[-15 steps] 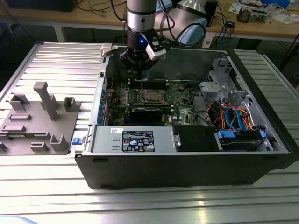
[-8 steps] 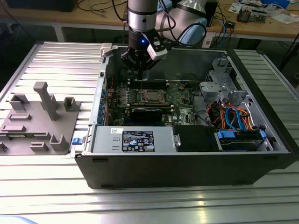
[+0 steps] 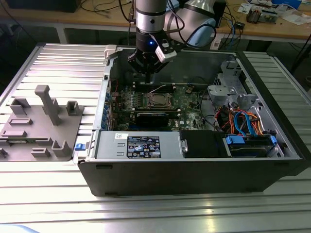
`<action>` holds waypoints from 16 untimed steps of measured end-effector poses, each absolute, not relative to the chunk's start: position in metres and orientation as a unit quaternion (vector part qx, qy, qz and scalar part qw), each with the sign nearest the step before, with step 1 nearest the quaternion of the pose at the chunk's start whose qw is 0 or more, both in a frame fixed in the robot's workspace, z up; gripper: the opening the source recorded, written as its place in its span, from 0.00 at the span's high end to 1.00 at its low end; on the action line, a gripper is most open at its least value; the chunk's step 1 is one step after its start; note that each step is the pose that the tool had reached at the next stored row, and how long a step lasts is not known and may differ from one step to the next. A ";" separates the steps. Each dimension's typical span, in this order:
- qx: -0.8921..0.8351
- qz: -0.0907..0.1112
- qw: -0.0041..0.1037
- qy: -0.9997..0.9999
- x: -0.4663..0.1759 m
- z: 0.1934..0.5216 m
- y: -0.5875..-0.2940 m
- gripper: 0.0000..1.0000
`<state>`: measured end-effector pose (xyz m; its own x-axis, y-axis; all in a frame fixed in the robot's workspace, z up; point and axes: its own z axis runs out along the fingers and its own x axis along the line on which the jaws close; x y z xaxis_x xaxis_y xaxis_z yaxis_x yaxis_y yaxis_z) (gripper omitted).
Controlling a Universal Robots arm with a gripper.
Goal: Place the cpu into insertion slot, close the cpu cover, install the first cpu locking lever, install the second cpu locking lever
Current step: 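Install the first cpu locking lever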
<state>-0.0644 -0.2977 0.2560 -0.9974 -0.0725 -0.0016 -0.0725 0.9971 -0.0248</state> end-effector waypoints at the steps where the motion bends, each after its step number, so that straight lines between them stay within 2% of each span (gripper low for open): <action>1: -0.036 -0.012 0.001 0.999 -0.063 0.256 -0.298 0.89; 7: -0.036 -0.011 0.000 0.999 -0.057 0.255 -0.298 0.89; 11: -0.036 0.002 0.001 0.999 -0.056 0.253 -0.298 0.89; 16: -0.036 0.003 0.000 0.999 -0.055 0.251 -0.298 0.89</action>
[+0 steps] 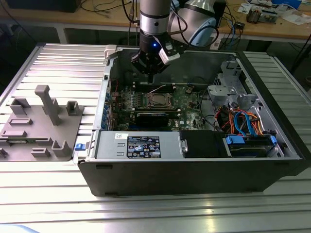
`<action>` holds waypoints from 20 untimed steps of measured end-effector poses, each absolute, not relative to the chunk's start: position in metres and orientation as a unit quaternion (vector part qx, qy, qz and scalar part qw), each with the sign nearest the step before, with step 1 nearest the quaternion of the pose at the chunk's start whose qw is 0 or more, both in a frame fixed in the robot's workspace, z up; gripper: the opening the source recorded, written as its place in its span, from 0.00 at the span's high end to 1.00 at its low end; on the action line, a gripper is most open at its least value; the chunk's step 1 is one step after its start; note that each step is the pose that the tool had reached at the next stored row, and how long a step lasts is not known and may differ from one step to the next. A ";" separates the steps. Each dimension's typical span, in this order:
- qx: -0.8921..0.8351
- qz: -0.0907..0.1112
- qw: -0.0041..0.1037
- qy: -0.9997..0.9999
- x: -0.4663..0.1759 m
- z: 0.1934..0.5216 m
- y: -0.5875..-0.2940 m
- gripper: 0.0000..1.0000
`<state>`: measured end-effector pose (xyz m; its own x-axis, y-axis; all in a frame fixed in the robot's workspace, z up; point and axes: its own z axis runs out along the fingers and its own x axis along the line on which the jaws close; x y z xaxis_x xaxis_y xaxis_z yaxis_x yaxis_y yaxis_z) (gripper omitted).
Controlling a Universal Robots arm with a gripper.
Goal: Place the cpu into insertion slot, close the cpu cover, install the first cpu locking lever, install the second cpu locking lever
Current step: 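Install the first cpu locking lever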
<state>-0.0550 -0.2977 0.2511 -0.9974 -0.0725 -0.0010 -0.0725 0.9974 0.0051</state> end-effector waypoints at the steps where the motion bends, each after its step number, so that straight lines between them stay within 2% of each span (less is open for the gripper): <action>1: -0.036 0.002 0.000 0.999 -0.055 0.251 -0.298 0.89; 20: -0.036 0.003 0.000 0.999 -0.052 0.247 -0.298 0.89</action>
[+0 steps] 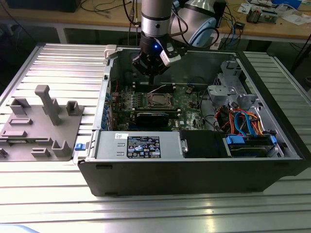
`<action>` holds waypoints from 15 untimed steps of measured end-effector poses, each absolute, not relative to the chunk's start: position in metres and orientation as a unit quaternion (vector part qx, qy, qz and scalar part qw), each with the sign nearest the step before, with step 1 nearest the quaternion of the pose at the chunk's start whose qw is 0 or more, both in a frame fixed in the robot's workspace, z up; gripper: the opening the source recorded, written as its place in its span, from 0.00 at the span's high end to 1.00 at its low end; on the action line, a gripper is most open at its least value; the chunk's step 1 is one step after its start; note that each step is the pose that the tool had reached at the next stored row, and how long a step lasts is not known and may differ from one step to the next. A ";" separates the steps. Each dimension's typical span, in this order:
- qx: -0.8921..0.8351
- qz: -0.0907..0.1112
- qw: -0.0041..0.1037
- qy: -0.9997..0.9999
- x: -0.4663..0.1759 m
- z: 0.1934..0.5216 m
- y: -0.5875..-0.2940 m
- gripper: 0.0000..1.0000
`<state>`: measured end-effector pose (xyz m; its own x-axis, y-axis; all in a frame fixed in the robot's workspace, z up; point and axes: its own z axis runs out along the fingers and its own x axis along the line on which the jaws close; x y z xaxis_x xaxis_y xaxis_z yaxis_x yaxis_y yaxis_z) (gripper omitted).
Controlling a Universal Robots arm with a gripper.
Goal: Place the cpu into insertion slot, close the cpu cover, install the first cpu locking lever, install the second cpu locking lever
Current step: 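Install the first cpu locking lever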
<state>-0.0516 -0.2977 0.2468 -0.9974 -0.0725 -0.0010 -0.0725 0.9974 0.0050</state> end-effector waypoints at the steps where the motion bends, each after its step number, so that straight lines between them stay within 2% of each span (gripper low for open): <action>1: -0.036 0.003 0.000 0.999 -0.051 0.247 -0.298 0.89; 15: -0.036 0.003 0.000 0.999 -0.048 0.244 -0.298 0.89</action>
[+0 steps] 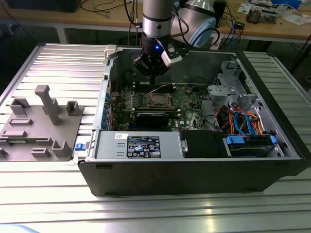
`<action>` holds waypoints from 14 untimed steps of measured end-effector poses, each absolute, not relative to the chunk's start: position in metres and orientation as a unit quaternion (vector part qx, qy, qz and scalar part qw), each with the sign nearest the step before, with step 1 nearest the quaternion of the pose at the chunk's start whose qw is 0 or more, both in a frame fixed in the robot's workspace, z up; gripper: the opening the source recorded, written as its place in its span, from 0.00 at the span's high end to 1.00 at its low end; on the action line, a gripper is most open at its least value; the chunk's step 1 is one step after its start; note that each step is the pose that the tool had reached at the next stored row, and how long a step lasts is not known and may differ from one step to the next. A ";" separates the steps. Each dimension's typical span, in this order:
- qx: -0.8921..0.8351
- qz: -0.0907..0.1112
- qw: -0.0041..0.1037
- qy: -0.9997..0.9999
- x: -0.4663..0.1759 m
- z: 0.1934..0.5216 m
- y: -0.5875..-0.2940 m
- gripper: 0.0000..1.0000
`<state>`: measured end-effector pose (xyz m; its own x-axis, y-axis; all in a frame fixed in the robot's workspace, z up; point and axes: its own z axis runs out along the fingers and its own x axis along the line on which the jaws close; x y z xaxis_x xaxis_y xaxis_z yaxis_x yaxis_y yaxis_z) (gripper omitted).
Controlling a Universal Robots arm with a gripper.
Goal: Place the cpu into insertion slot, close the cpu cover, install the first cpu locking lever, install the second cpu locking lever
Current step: 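Install the first cpu locking lever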
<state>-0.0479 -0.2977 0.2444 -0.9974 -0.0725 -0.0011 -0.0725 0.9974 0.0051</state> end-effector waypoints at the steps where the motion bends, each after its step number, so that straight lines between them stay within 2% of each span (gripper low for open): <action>1: -0.036 0.003 0.000 0.999 -0.048 0.244 -0.298 0.89; 14: -0.037 0.003 0.000 0.999 -0.048 0.241 -0.298 0.89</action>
<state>-0.0476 -0.2977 0.2406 -0.9973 -0.0730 -0.0011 -0.0730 0.9973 0.0064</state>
